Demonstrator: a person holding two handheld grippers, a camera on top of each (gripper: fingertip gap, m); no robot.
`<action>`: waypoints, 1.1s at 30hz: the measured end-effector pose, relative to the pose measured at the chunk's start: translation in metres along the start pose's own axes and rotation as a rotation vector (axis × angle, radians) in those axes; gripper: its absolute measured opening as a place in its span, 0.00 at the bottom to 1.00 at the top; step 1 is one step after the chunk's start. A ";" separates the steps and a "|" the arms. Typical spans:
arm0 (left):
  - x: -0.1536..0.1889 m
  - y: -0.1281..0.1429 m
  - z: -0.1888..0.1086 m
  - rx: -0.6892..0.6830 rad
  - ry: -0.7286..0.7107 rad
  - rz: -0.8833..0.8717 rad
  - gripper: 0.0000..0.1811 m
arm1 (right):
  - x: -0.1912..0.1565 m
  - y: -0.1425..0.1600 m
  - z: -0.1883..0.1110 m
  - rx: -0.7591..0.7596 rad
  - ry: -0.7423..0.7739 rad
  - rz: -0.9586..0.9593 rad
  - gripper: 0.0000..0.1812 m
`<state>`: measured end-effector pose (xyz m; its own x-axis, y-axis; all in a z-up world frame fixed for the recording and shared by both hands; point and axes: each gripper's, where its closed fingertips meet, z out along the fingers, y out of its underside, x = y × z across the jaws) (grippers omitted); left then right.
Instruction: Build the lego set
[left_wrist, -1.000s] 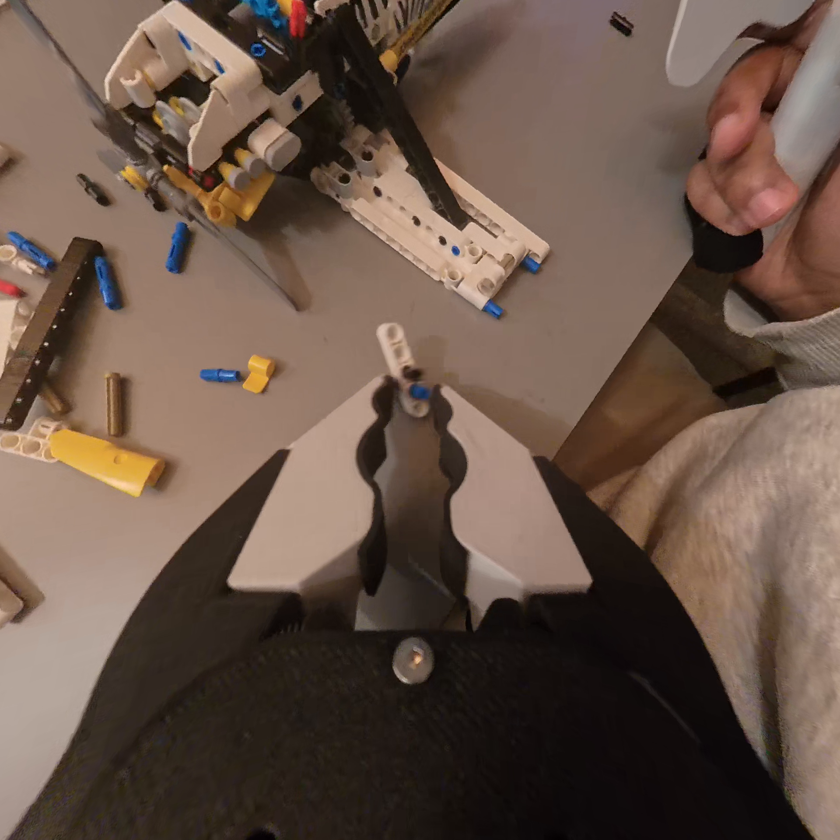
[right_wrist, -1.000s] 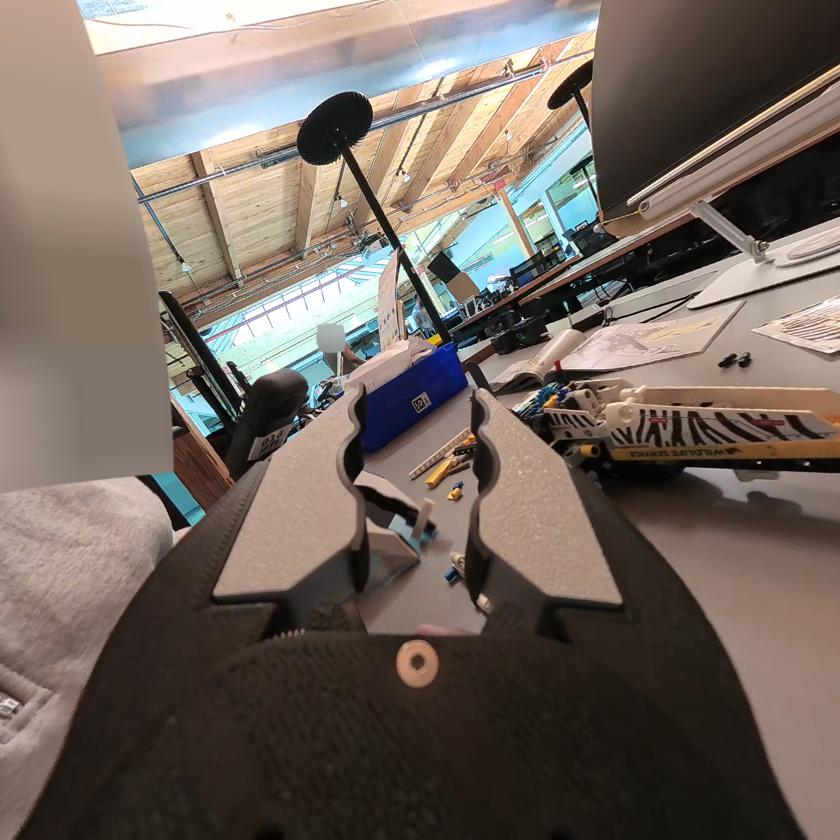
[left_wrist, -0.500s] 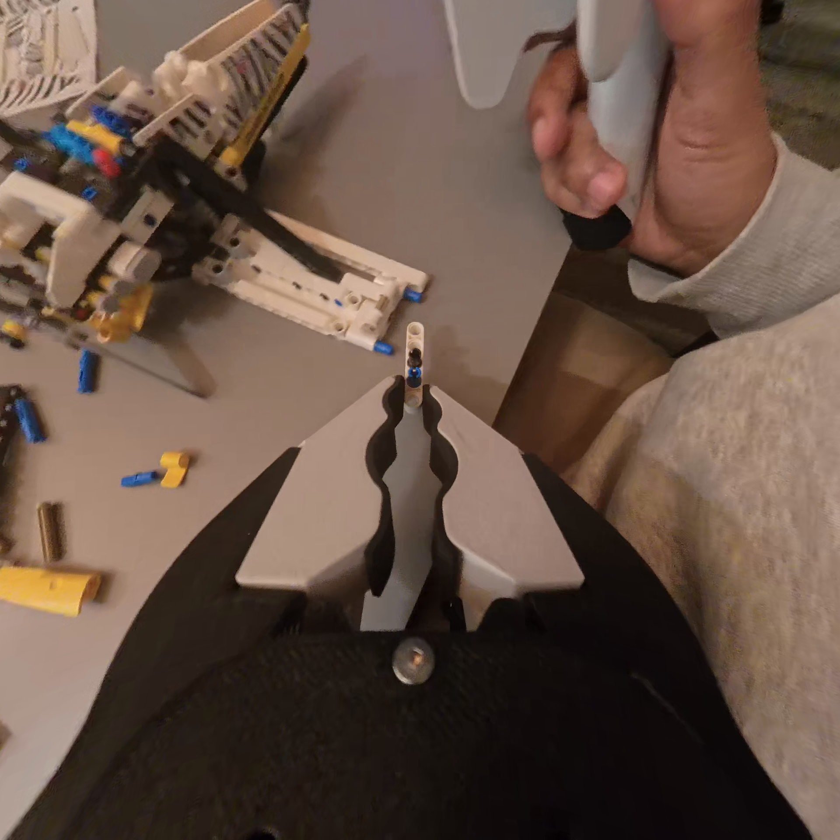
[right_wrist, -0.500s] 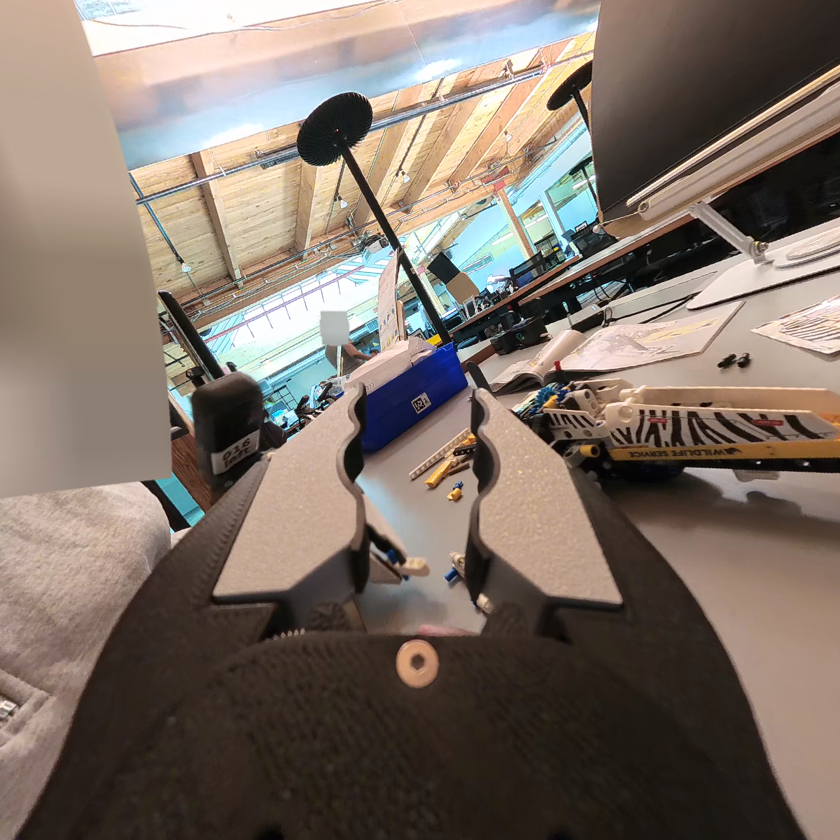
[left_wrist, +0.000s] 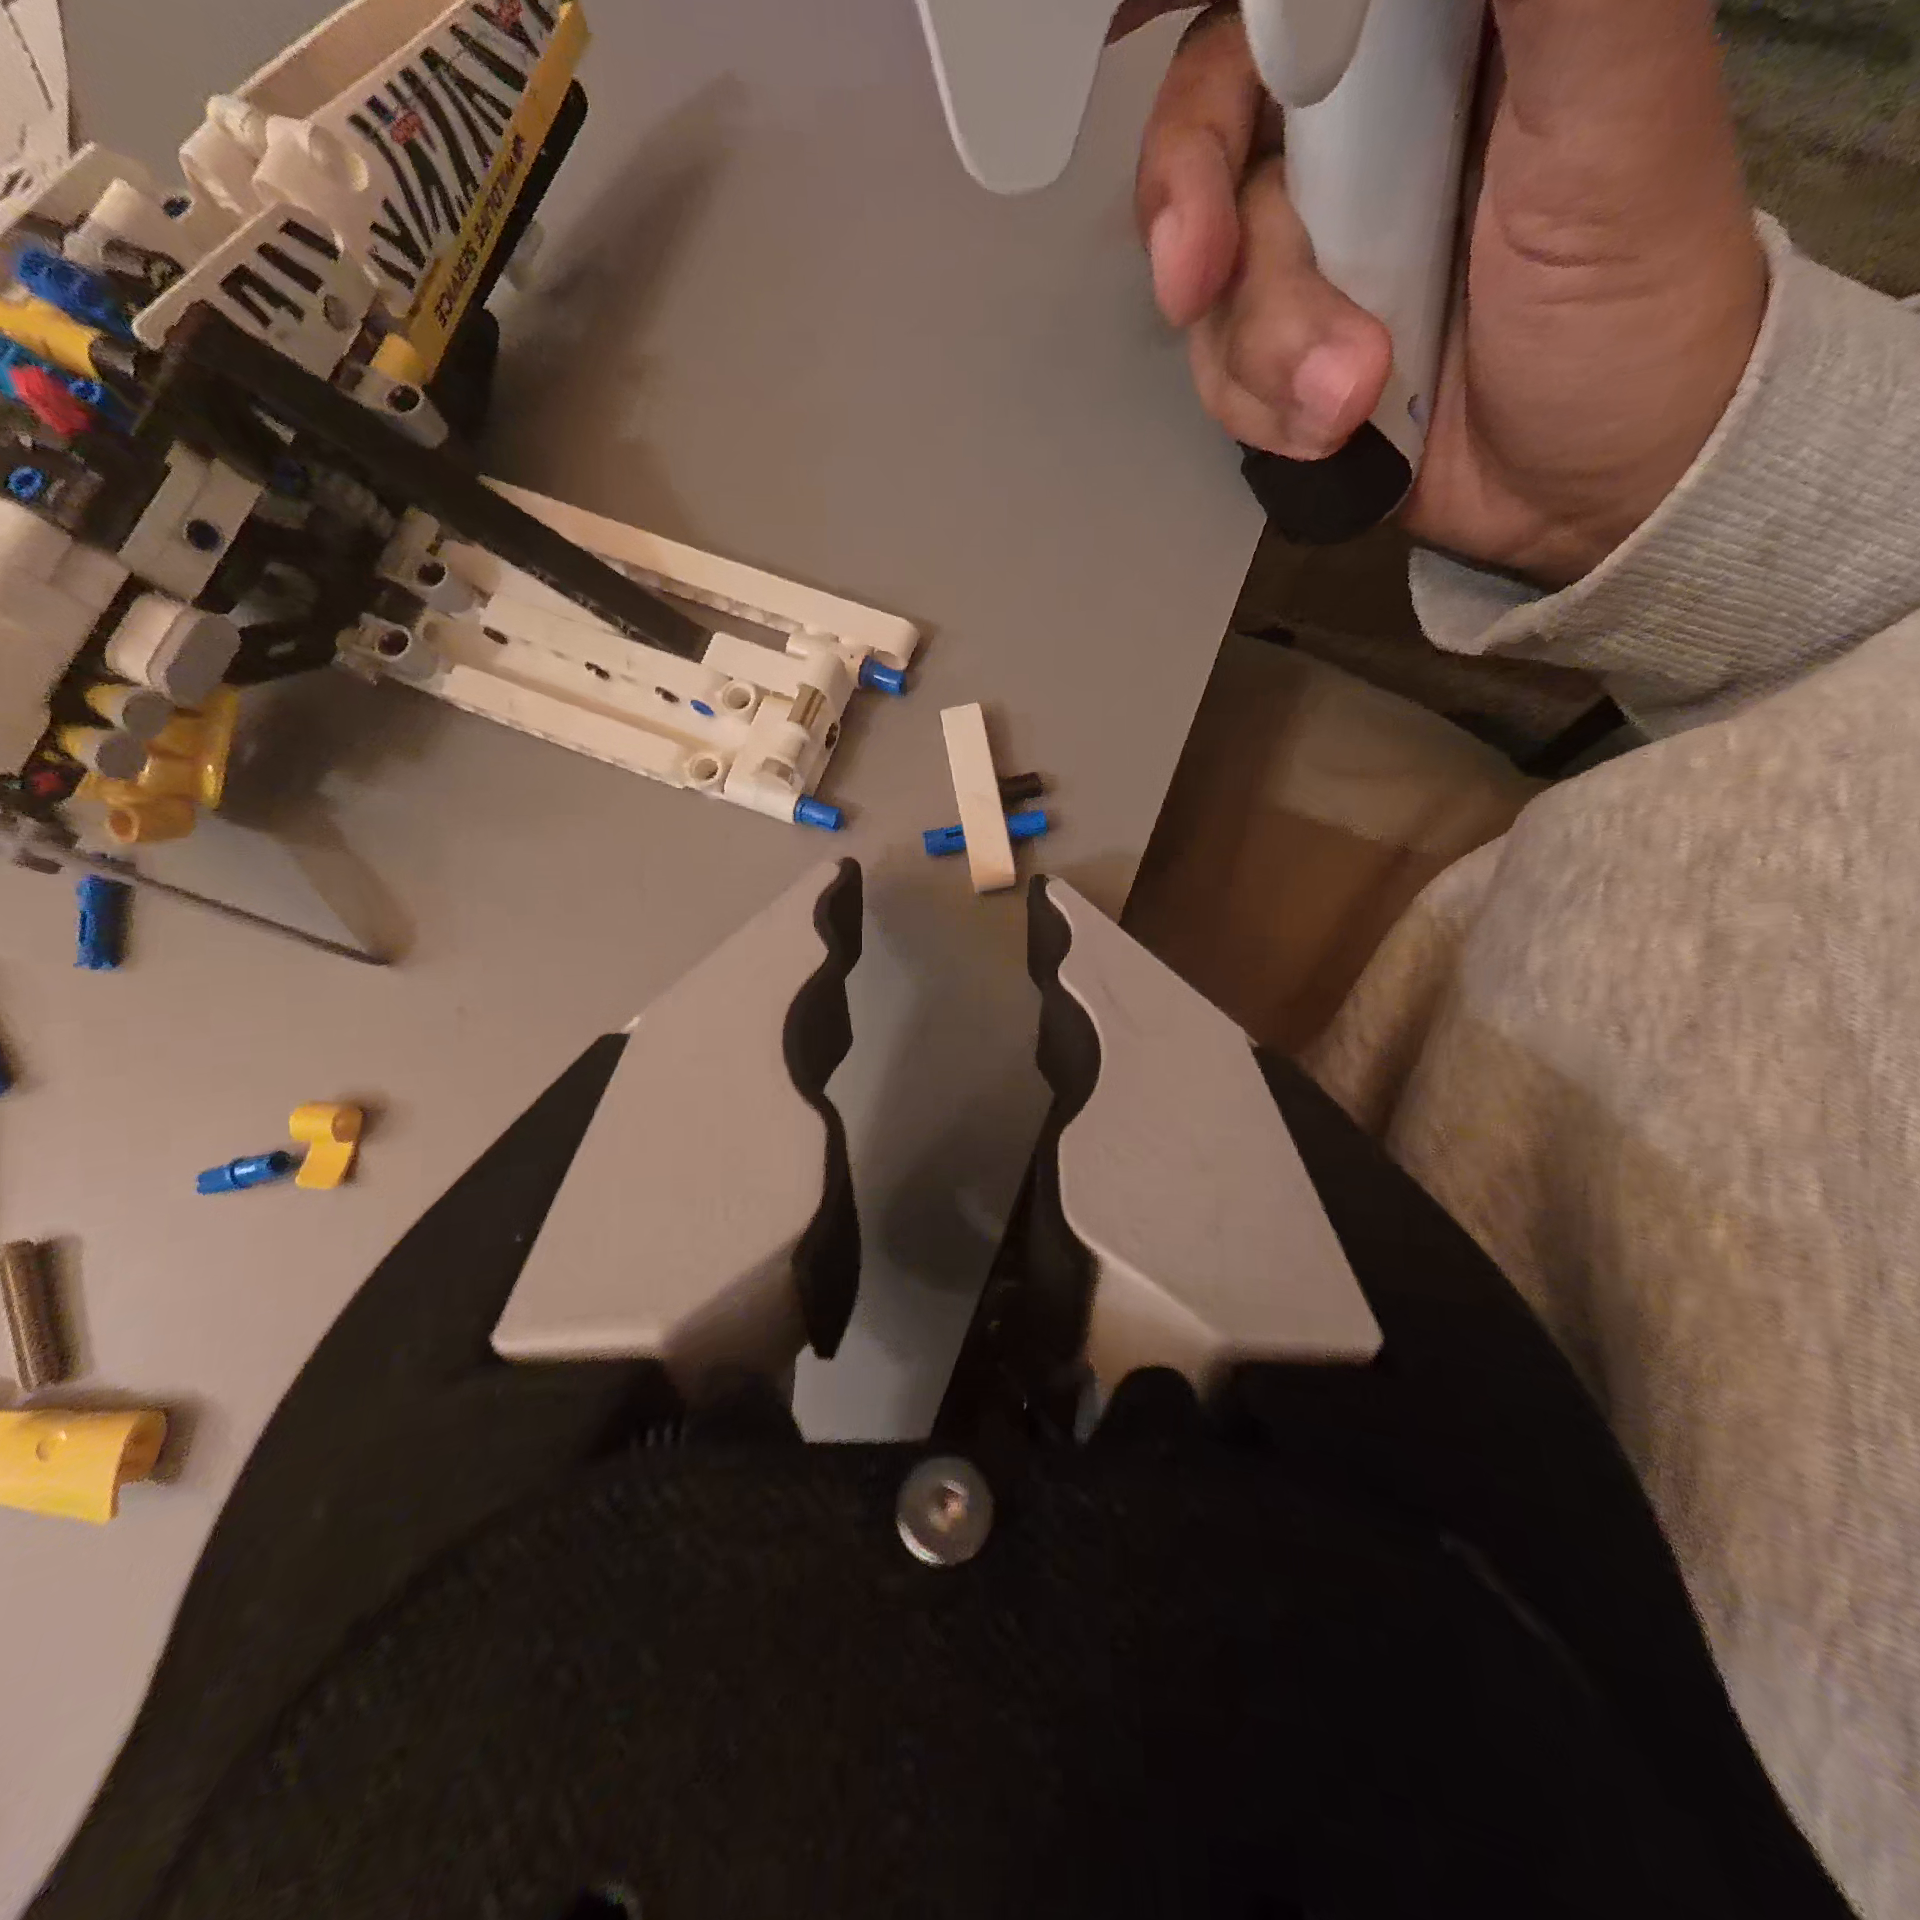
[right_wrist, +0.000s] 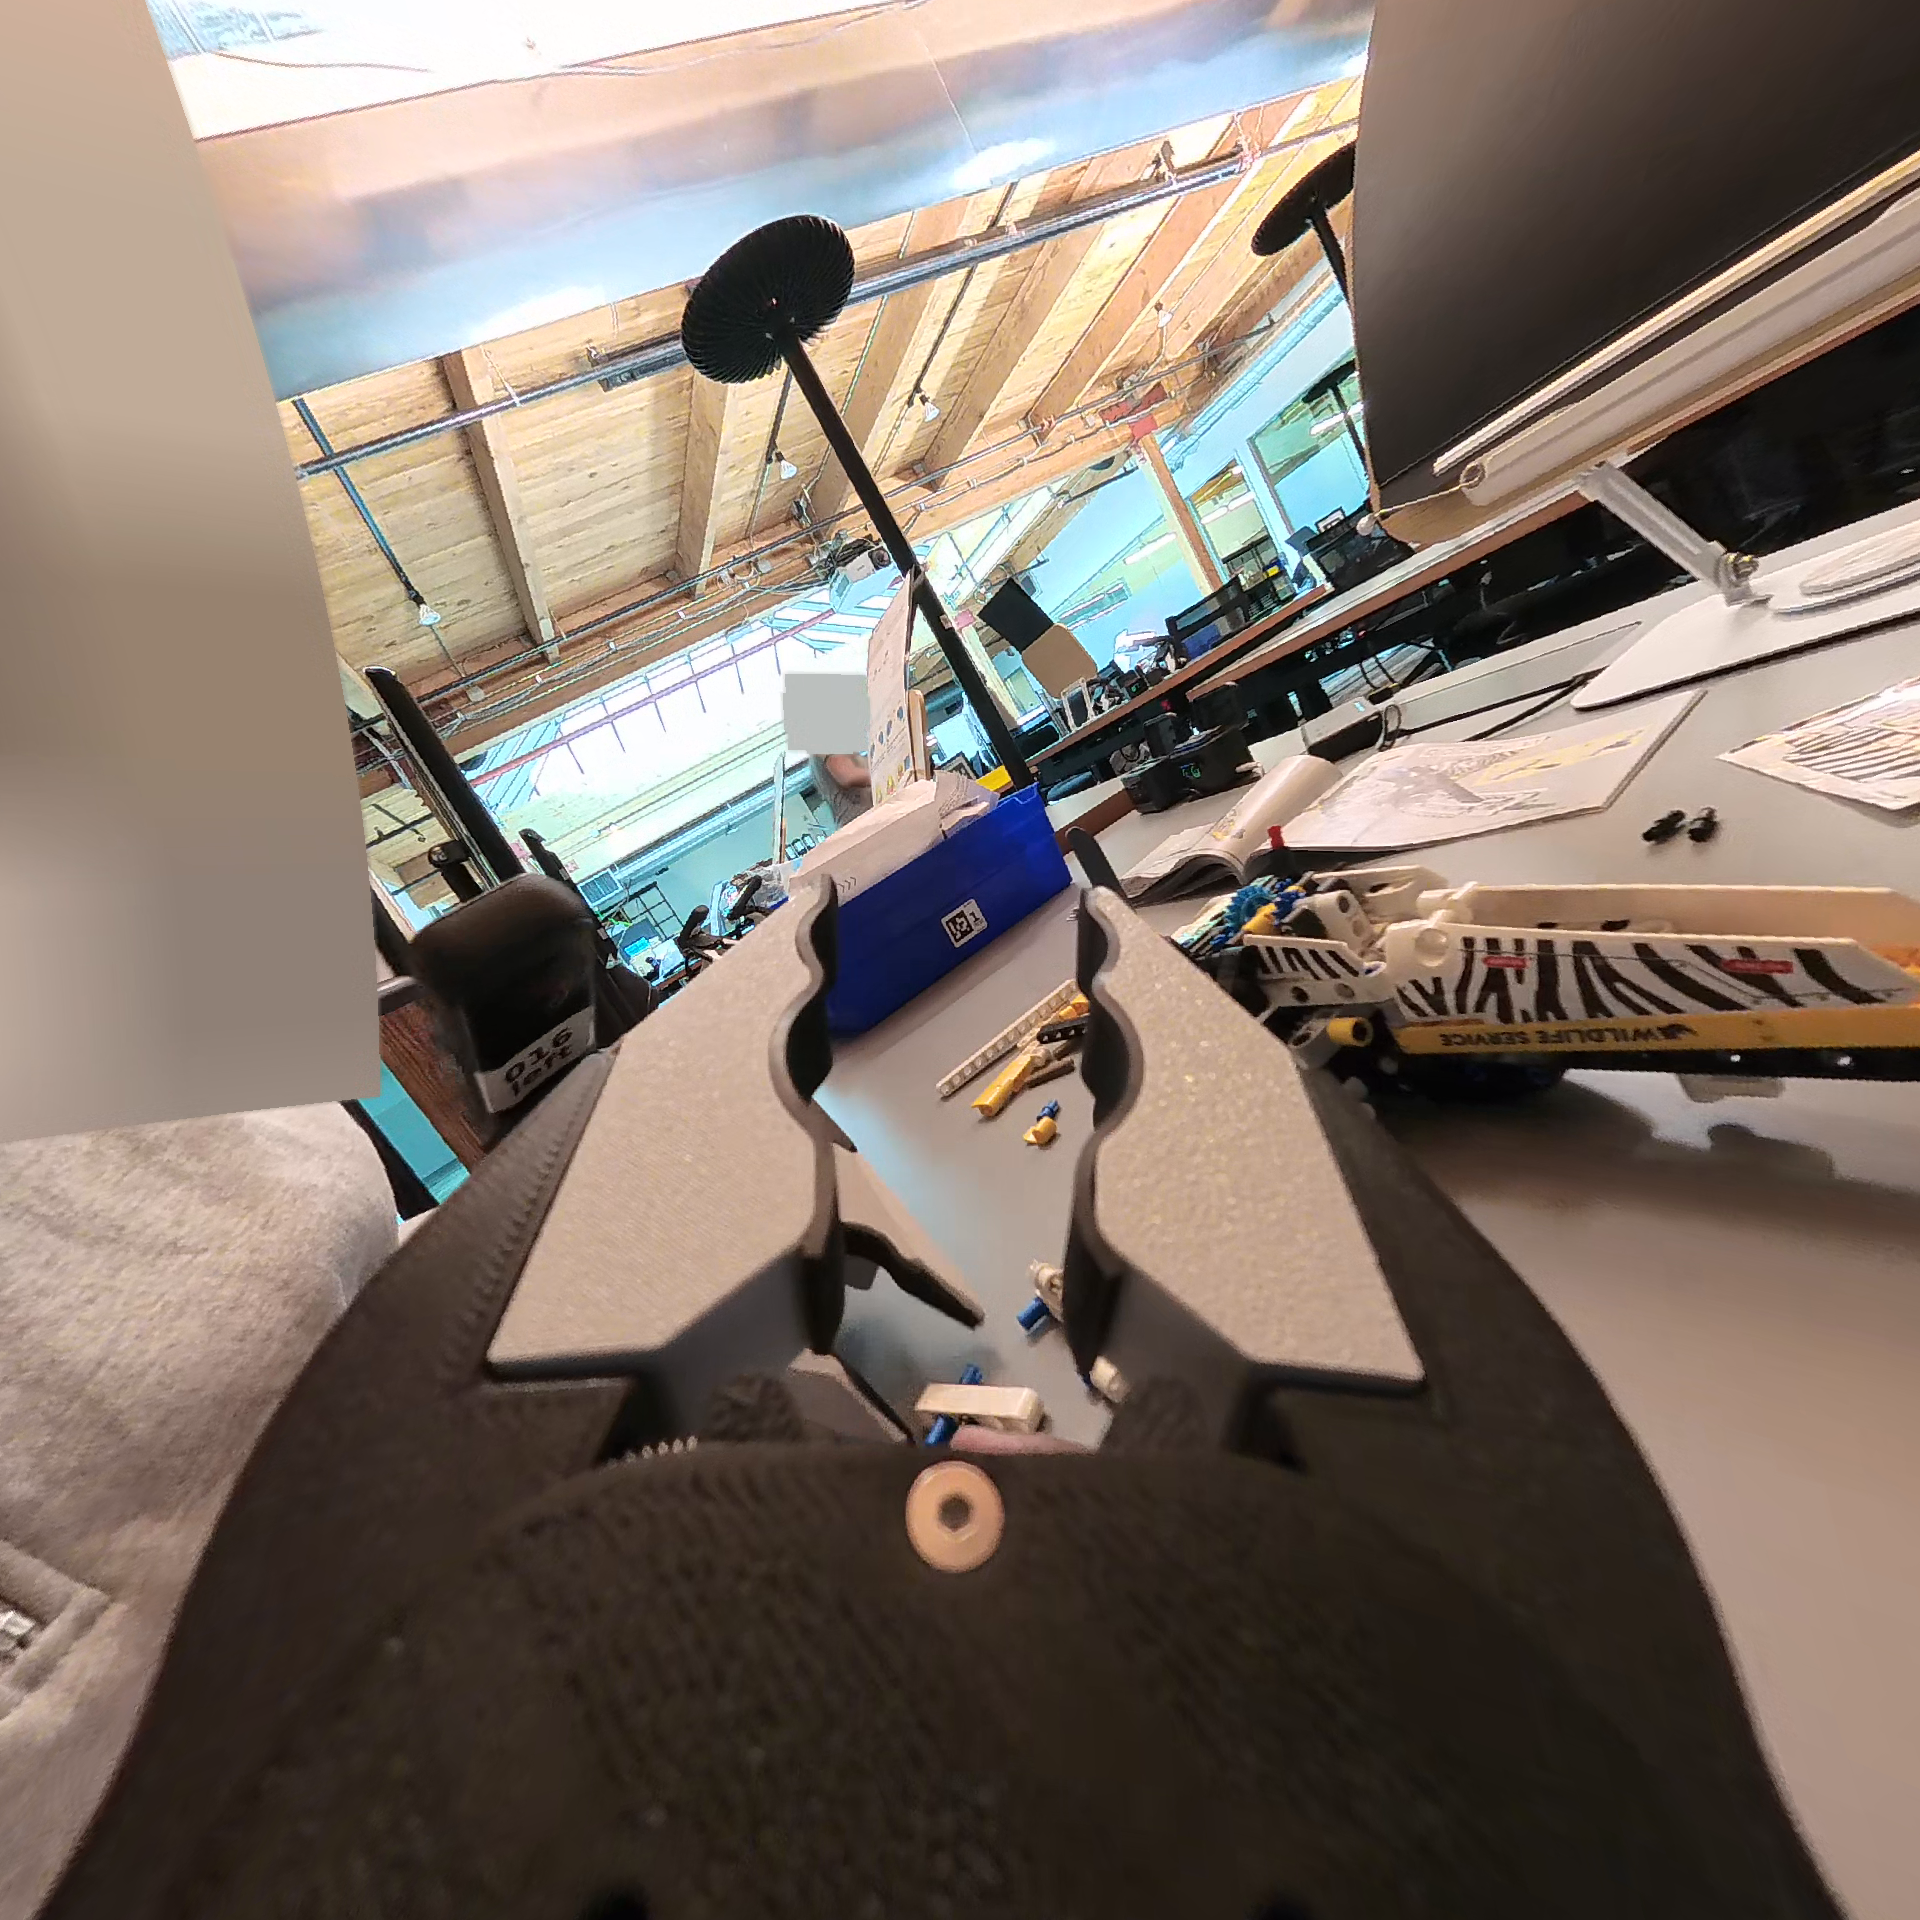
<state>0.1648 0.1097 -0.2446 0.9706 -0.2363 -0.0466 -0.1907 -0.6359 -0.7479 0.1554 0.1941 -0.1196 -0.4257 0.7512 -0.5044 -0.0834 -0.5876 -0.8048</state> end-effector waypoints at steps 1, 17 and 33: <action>0.000 0.001 0.000 0.000 0.003 -0.009 0.17 | 0.000 0.000 0.000 0.001 0.000 0.000 0.25; -0.010 -0.004 0.006 0.018 -0.003 -0.083 0.03 | 0.000 0.001 0.004 0.003 0.006 -0.002 0.25; -0.019 -0.006 0.009 0.038 -0.046 -0.132 0.03 | -0.002 0.003 0.006 0.006 0.010 -0.002 0.24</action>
<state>0.1490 0.1251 -0.2453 0.9927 -0.1183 0.0239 -0.0565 -0.6308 -0.7738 0.1505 0.1896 -0.1190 -0.4165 0.7556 -0.5056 -0.0900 -0.5877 -0.8041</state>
